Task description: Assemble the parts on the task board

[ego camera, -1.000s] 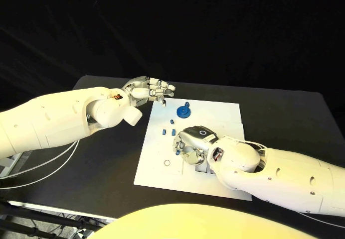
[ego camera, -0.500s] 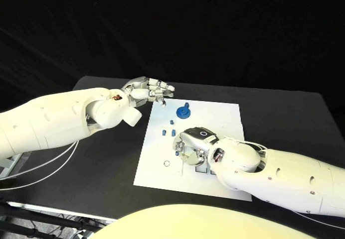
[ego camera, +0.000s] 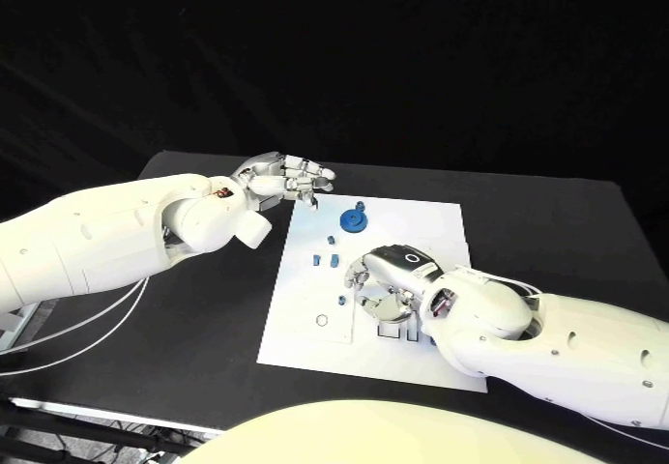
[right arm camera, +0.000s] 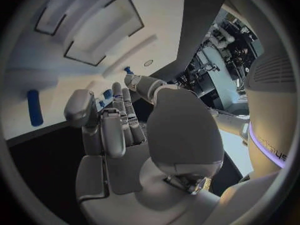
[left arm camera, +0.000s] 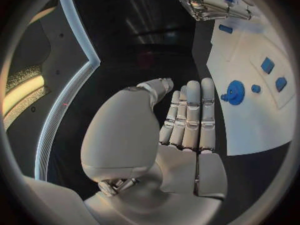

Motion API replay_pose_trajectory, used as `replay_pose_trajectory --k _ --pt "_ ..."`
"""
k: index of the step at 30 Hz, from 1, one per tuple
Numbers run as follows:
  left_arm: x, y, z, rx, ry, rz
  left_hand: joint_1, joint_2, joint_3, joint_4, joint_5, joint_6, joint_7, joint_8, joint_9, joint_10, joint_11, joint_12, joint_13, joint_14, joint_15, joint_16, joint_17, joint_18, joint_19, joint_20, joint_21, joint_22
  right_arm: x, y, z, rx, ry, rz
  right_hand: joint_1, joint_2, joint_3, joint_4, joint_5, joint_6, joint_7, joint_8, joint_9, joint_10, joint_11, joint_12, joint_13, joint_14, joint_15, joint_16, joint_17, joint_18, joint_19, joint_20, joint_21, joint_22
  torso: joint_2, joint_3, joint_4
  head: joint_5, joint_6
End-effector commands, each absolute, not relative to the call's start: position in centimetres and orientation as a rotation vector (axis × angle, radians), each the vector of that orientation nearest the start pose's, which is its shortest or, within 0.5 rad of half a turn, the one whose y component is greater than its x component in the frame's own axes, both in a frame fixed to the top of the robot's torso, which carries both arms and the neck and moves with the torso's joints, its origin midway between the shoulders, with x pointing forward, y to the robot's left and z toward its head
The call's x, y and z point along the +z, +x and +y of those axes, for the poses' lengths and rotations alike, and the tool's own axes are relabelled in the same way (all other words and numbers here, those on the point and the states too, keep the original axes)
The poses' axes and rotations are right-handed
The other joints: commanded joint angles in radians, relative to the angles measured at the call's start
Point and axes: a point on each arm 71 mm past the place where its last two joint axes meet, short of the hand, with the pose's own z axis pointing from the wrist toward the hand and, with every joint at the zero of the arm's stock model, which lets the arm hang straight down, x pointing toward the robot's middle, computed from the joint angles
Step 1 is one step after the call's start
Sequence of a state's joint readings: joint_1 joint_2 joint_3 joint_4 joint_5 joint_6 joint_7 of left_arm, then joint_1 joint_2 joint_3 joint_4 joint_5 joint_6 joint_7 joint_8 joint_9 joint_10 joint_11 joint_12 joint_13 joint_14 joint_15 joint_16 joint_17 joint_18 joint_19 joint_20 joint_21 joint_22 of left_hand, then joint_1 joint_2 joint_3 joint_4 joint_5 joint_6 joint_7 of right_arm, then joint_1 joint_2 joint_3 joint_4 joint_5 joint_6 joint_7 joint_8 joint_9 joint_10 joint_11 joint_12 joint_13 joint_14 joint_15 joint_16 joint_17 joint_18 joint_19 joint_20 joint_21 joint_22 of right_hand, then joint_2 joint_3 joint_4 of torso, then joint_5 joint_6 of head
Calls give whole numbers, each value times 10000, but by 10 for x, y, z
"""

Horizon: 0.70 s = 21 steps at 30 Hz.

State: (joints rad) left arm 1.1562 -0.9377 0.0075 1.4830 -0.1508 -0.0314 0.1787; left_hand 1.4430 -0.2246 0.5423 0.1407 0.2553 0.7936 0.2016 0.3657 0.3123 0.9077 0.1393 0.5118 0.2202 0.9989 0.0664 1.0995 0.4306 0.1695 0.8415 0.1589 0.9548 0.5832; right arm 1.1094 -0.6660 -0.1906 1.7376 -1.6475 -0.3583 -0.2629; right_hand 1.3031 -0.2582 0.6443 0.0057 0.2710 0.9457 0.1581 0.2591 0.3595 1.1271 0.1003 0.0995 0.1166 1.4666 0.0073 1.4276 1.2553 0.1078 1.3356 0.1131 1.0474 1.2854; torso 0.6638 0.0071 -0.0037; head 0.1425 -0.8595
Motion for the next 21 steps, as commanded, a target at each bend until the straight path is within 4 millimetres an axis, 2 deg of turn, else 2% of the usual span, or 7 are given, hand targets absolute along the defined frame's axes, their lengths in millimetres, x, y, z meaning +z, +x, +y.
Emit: replay_pose_trajectory --k 1,4,6,8,13,18,21 --pt "-194 483 251 -15327 -10390 17342 -31 60 4 -45 58 -85 129 34 -14 -61 27 61 -9 -27 5 -48 -16 141 -3 24 -52 -13 -232 382 -74 8601 -3658 17415 44 -39 -2 -72 27 -71 14 -69 -14 -60 -3 46 -9 351 84 -42 7 26 -37 9 6 21 -9 -12 -10 -85 45" --pt "-194 484 251 -15327 -10390 17343 -31 60 4 -45 58 -85 129 34 -14 -61 27 61 -9 -27 5 -48 -16 141 -3 24 -52 -13 -222 394 -91 7981 -3410 17984 -4 -56 -44 -48 19 -71 20 -77 -13 -46 -1 104 -5 357 87 -32 23 26 -29 15 0 18 -14 -10 -15 -169 85" --pt "-194 484 251 -15339 -10384 17350 -31 60 4 -45 58 -85 129 34 -14 -61 27 61 -9 -27 5 -48 -16 141 -3 24 -52 -13 -216 404 -103 7518 -3284 18205 -355 -231 -539 155 -6 -308 -16 -223 -49 -332 -8 181 -44 343 106 -56 -41 75 -149 42 -312 -150 -28 -13 -23 -201 140" --pt "-194 484 250 -15351 -10379 17357 -31 60 4 -45 58 -85 129 34 -14 -61 27 61 -9 -27 5 -48 -16 141 -3 24 -52 -13 -214 412 -114 7159 -3182 18344 -320 -232 -977 163 16 -347 -30 -258 -45 -536 -17 293 -55 300 121 -112 -160 104 -215 49 -505 -254 -35 -15 -13 -225 165" --pt "-194 484 251 -15349 -10380 17358 -31 60 4 -45 58 -85 129 34 -14 -61 27 61 -9 -27 5 -48 -16 141 -3 24 -52 -13 -212 427 -134 6464 -3094 18539 243 93 -2792 474 84 -494 -125 -454 -98 -1303 48 897 -80 166 154 -220 -447 157 -339 96 -1053 -525 -25 4 -29 -238 211" --pt "-194 484 250 -15353 -10379 17367 -22 54 1 -62 58 -93 127 47 -19 -66 25 75 -13 -28 4 -50 -19 143 -4 25 -55 -15 -215 437 -144 6083 -3161 18630 925 360 -4045 851 119 -597 -209 -618 -162 -1817 101 1429 -148 92 212 -240 -573 191 -387 142 -1328 -629 -16 5 -16 -245 227" --pt "-194 484 250 -15360 -10376 17374 -22 54 1 -62 58 -93 127 47 -19 -66 25 75 -13 -28 4 -50 -19 143 -4 25 -55 -15 -217 439 -145 5985 -3260 18701 1215 436 -4422 1039 125 -611 -186 -665 -181 -2009 121 1656 -186 70 223 -242 -618 194 -386 158 -1393 -640 -11 8 -8 -242 225"
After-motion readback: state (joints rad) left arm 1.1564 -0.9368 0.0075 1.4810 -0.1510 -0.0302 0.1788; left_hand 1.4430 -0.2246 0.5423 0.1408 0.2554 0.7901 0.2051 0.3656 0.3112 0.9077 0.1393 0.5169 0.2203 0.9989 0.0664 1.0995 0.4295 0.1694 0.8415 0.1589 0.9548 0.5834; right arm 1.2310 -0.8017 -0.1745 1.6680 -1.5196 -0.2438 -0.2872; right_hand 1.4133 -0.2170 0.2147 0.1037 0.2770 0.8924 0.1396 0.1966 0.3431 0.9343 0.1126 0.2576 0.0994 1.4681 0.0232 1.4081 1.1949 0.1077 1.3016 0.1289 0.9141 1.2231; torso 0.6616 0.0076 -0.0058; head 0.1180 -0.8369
